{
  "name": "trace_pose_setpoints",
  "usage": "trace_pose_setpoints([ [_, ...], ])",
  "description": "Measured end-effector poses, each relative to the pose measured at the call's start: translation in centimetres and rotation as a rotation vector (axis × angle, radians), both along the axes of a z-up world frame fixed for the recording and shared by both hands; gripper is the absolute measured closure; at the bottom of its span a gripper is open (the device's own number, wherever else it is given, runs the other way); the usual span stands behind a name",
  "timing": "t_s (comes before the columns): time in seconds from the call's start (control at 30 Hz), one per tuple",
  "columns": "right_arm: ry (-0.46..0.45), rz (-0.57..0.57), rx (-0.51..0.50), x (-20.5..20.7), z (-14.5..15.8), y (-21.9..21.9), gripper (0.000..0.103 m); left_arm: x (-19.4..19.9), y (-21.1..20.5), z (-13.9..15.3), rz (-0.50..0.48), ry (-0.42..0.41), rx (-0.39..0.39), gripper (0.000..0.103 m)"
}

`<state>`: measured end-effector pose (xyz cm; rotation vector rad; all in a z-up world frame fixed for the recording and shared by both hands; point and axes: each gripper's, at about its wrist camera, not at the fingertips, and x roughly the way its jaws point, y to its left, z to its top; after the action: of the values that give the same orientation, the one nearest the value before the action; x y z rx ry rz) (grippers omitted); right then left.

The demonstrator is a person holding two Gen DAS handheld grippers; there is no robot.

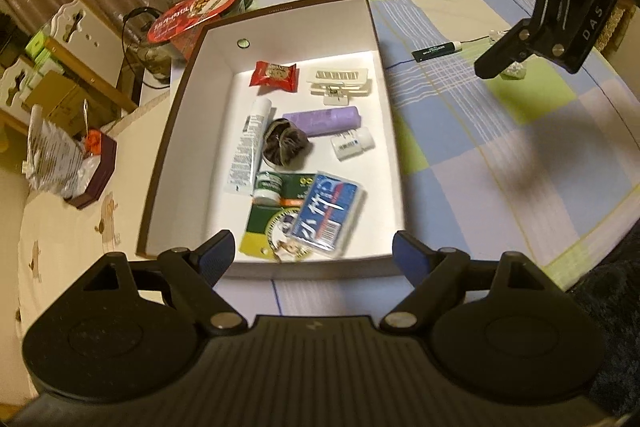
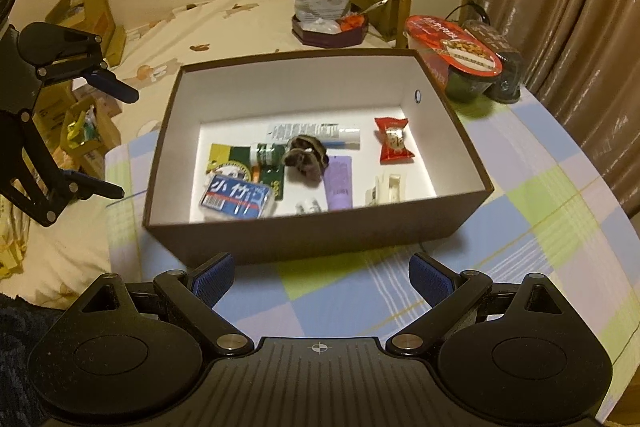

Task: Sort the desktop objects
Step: 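Move both grippers back from the box toward the cotton swab bag and green tube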

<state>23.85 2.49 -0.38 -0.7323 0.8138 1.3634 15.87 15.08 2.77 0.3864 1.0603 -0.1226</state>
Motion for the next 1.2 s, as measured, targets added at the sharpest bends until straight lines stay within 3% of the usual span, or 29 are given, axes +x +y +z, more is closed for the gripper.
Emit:
trace_pose_setpoints([
  [0.3,0.01,0.016,0.009,0.1,-0.1,-3.8,0.007,-2.5,-3.3,0.3,0.054,-0.011,-0.01,0.019],
  [0.57,0.037,-0.047,-0.006,1.7,-1.4,-8.0,0.007,-2.9,-6.5,-0.3,0.051,-0.015,-0.047,0.019],
  [0.87,0.066,-0.221,-0.045,4.6,-4.1,-14.2,0.007,-0.4,-11.1,-2.5,-0.015,-0.009,-0.118,0.019],
  [1.2,0.136,-0.5,-0.068,9.2,-6.8,-21.4,0.007,5.8,-16.4,-4.5,-0.21,0.002,-0.135,0.021],
])
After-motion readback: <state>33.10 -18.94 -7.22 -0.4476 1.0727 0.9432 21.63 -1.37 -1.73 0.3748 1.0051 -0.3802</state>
